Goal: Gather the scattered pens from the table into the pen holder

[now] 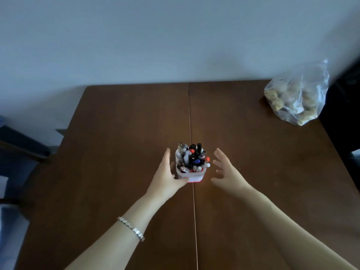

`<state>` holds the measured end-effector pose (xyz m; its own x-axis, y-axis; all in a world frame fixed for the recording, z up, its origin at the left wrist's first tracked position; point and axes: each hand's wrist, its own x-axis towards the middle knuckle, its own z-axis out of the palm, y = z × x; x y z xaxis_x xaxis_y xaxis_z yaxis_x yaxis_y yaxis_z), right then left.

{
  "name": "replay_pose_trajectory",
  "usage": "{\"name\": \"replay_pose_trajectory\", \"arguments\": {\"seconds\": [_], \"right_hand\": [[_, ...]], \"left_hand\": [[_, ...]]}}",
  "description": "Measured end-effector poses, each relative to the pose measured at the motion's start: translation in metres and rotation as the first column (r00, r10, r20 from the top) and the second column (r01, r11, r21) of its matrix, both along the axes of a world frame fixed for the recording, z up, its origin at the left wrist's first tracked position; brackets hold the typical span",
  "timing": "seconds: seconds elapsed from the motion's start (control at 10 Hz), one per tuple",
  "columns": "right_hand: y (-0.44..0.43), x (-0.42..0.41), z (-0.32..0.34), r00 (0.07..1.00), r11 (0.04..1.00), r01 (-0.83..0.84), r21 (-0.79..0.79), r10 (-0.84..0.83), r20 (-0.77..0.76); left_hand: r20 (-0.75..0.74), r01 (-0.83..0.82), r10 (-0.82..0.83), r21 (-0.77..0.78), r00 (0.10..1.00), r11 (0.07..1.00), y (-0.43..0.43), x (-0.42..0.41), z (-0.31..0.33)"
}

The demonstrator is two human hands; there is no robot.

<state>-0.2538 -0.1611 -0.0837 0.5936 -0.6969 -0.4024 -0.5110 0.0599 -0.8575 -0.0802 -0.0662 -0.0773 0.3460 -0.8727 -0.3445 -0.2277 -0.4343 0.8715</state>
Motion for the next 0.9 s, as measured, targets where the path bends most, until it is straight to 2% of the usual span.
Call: {"name": "replay_pose_trajectory", "arguments": {"seconds": [0.1,0.2,0.4,0.7,0.8,0.9], "right_hand": [[0.004,0.014,-0.004,0.998,0.998,-0.056,0.007,0.056,-0.008],[0.008,0.027,0.0,0.999,0.998,0.037,-0.041,-0.038,-0.025],[0.025,0.07,0.002,0.997,0.996,0.077,-0.038,-0.078,-0.021],[0.032,0.133,0.014,0.999,0.998,0.033,-0.058,-0.034,-0.014],[0.033,0.128,0.016,0.999,0.999,-0.015,-0.047,0.012,-0.048],[0.038,0.109,0.019,0.98,0.997,-0.076,0.001,0.075,-0.187]], "left_hand": [[-0.119,-0.121,0.122,0.013,0.985,0.993,-0.002,-0.002,-0.004],[-0.138,-0.166,0.166,0.007,0.976,0.986,0.002,-0.002,-0.002],[-0.194,-0.281,0.274,-0.007,0.942,0.96,0.017,0.025,0.008],[-0.18,-0.335,0.335,0.031,0.925,0.942,0.016,0.085,0.001],[-0.196,-0.313,0.312,0.028,0.93,0.949,0.022,0.083,-0.004],[-0.106,-0.319,0.326,0.074,0.94,0.945,0.039,0.065,-0.005]]}}
